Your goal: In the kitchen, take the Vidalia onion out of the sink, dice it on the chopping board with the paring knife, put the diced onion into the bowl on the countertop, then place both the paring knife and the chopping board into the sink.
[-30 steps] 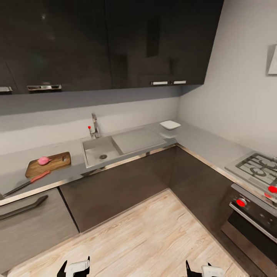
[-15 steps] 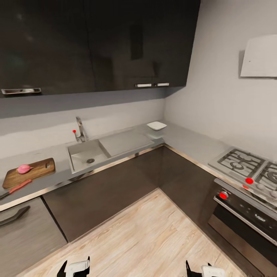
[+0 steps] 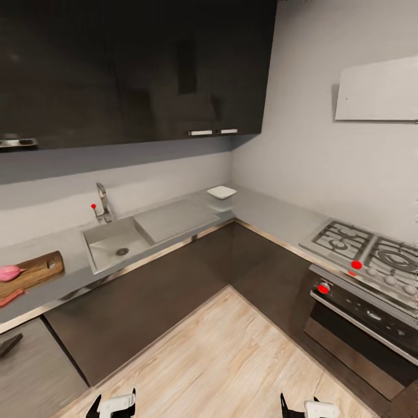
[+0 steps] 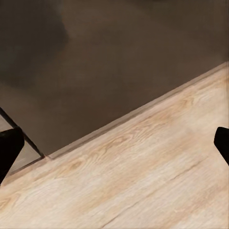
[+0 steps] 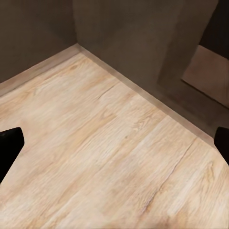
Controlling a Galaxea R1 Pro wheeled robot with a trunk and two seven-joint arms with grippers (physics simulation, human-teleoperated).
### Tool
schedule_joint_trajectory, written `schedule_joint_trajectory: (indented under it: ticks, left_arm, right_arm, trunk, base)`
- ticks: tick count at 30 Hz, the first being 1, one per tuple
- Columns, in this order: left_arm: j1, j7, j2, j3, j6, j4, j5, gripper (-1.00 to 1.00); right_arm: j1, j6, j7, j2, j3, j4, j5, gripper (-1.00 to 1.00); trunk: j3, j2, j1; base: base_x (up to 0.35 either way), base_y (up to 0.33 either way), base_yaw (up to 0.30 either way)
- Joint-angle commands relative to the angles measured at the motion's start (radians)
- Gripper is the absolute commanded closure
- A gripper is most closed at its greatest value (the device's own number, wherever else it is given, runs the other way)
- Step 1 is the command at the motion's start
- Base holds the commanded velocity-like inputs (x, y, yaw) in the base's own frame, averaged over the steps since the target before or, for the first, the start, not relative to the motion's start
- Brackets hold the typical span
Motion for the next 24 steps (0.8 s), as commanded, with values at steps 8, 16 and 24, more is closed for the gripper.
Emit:
schedule_joint_trajectory:
  ticks: [8,16,24]
  left_arm:
    - [-0.001,0.005,0.000,-0.008,0.017,0.003,0.001,-1.00]
    - [-0.001,0.005,0.000,-0.008,0.021,0.003,0.002,-1.00]
    - [-0.001,0.005,0.000,-0.008,0.021,0.003,0.002,-1.00]
  right_arm:
    - [-0.001,-0.003,-0.004,-0.002,0.008,0.001,-0.010,-1.00]
    - [-0.001,-0.003,-0.004,-0.002,0.008,0.001,-0.010,-1.00]
    - [-0.001,-0.003,-0.004,-0.002,0.008,0.001,-0.010,-1.00]
  trunk:
    - [0.007,-0.002,0.001]
    - [0.016,-0.002,0.001]
    - [0.025,-0.002,0.001]
  base:
    - [0.109,0.276,-0.215]
    - [0.184,0.089,-0.215]
    - [0.054,0.004,-0.215]
